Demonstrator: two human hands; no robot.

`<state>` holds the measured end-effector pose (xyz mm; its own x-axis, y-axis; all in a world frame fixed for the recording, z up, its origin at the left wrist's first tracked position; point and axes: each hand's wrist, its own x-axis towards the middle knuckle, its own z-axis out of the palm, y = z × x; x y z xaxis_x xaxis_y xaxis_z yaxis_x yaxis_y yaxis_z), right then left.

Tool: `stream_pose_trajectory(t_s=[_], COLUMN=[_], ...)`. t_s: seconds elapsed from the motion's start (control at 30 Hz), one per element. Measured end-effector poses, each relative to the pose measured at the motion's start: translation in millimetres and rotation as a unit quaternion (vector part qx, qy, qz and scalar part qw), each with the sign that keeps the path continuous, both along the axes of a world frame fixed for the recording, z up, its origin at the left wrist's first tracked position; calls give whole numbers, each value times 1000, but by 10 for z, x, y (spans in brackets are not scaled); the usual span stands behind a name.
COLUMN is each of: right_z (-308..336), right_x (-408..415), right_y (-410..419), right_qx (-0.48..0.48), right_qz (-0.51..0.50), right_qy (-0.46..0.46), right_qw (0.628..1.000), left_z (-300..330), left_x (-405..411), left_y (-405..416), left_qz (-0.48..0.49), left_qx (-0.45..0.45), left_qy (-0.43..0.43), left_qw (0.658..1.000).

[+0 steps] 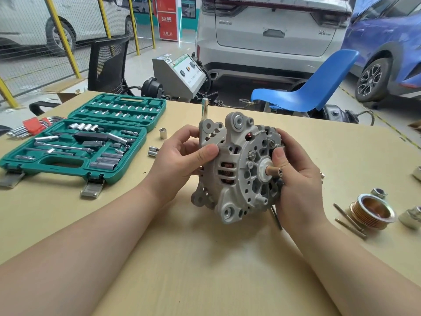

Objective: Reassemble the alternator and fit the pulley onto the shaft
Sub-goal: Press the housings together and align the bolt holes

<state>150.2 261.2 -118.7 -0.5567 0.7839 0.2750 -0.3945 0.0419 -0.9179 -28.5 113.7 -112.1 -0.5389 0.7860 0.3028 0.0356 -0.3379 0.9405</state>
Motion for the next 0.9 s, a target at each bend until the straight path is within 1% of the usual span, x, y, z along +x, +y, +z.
stream_pose_trajectory(t_s=[0.2,0.3,0.4,0.47,0.57,0.73,0.77,0.83,0.87,0.9], right_z=[17,12,15,33,58,162,235,409,497,579], right_x=[-10,-20,-29,-34,-30,8,36,150,239,345], right_y=[-49,-74,-99,-115,-114,-41,24,244,389,542], right_qx=[-3,2,24,38,57,92,107,165,208,256], right_qz=[-8,-12,-18,-14,0,9,-1,-71,-121,-162], right_qy=[11,21,24,16,-6,-59,-67,-106,-146,-206], right_qw=[1000,1000,999,999,998,994,992,978,959,930], left_z=[-23,-35,-54,-30,-8,-53,-41,-36,-33,-31], left_x=[-18,-34,32,91,112,142,141,148,150,150], left_y=[18,38,44,107,171,112,129,122,125,118], left_qz=[-3,-24,-84,-83,-7,-13,-8,-3,0,4], left_qx=[-20,-25,-9,-3,-14,-7,-8,-11,-14,-18], left_qy=[-4,-23,-111,-153,-136,-116,-113,-109,-103,-97], left_qw=[1000,999,990,985,991,993,994,994,995,995])
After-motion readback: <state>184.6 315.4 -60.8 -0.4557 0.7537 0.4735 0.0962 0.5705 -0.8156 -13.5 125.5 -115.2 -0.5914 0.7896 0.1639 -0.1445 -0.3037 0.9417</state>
